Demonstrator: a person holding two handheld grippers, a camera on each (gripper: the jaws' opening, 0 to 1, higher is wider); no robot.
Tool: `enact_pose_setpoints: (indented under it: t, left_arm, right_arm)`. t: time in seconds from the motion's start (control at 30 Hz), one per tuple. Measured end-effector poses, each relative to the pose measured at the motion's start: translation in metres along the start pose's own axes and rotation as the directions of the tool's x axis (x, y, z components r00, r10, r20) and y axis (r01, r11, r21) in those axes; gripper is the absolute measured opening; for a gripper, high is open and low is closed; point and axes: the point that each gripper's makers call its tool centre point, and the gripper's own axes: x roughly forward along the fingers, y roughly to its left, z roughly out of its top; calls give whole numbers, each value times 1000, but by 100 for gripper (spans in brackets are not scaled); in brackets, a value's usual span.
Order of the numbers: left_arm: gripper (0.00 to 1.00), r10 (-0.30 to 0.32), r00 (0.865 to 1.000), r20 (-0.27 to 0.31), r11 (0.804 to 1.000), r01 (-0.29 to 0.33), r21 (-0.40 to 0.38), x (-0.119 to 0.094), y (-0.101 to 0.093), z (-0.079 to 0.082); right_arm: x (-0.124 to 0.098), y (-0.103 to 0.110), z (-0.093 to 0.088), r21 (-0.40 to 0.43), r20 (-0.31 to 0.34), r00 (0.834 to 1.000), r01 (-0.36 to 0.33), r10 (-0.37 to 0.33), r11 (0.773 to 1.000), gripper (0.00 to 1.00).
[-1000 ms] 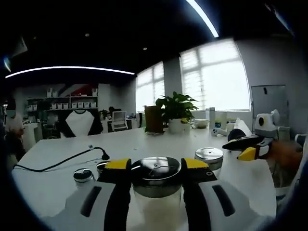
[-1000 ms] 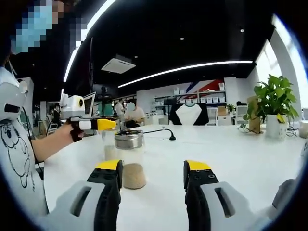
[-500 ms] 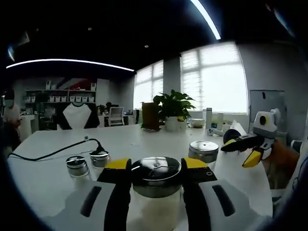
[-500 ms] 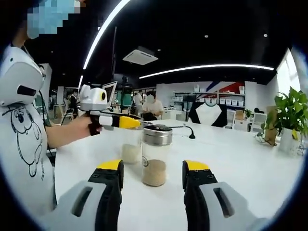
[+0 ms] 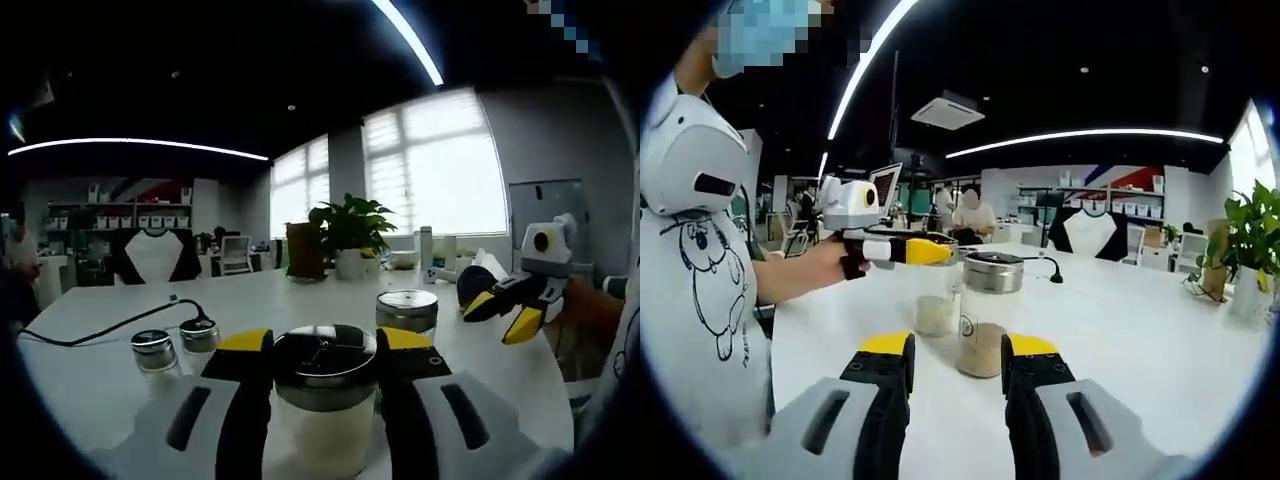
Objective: Rotate the seasoning bottle until the label or dispensing opening points toward the visible target arrow and the bottle remains upright within the marked orientation range
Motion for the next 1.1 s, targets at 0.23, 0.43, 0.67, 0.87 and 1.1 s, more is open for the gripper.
enact_pose_setpoints:
  t: [0.23,0.43,0.67,0.87,1.1]
  left_arm:
    - [43,-21,1000,1,1000,21,4,1,-3,-1]
    - [46,-64,998,12,997,64,-33,-10,0,8]
    - [50,-146,989,9,989,146,-19,-25,-6,17]
    - [46,-228,974,-8,974,228,20,-27,-9,20]
    - [51,-321,945,-59,947,320,-15,-21,-8,12]
  right_arm:
    - [5,7,3,46,20,999,-50,49,998,34]
    - [3,11,-7,76,-8,997,-71,72,995,31]
    - [4,15,2,130,58,993,-114,107,985,29]
    - [9,39,5,106,60,975,-220,214,970,29]
    - [19,43,2,84,34,980,-199,197,976,28]
